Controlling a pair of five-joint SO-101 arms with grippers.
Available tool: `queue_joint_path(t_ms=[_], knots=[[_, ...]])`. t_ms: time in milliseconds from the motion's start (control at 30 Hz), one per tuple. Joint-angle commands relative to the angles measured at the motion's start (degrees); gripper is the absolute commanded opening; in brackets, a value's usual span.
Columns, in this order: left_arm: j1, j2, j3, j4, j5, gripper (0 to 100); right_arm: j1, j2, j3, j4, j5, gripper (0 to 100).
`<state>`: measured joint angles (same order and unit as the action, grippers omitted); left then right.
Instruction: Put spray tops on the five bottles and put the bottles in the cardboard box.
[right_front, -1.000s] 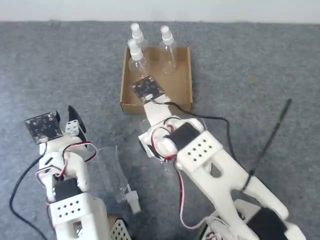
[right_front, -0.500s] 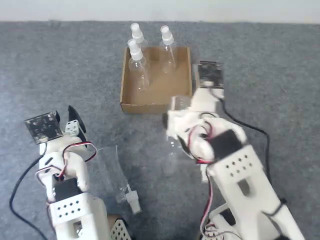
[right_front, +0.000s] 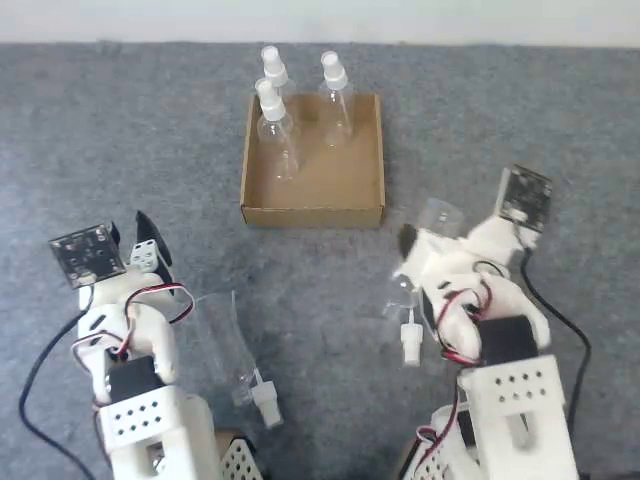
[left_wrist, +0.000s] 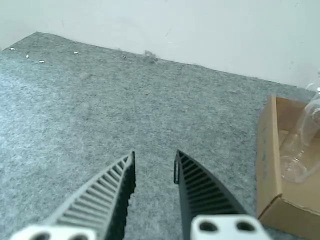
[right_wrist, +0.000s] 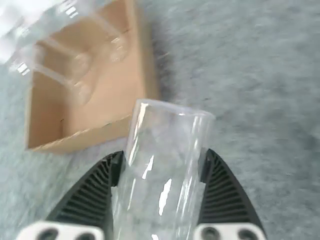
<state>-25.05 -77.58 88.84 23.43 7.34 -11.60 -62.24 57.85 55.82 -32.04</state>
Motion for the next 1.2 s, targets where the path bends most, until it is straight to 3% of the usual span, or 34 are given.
queue_joint_path(t_ms=[0, 267, 433, 1000, 1167], knots=[[0.00, -0.70, -1.71, -1.93, 0.70, 12, 4.88, -3.74, 0.97, -1.71, 0.70, 4.9], [0.09, -0.70, -1.71, -1.93, 0.70, 12, 15.34, -1.63, 2.64, -1.71, -3.25, 4.6], [0.09, -0.70, -1.71, -1.93, 0.70, 12, 18.33, 1.45, 2.37, -1.80, -6.07, 4.6], [0.09, -0.70, -1.63, -1.93, 0.62, 12, 20.97, 19.56, 2.11, -16.04, -13.63, 4.4], [0.09, -0.70, -1.63, -1.93, 0.62, 12, 21.05, 26.24, -2.11, -16.13, -17.32, 4.6]])
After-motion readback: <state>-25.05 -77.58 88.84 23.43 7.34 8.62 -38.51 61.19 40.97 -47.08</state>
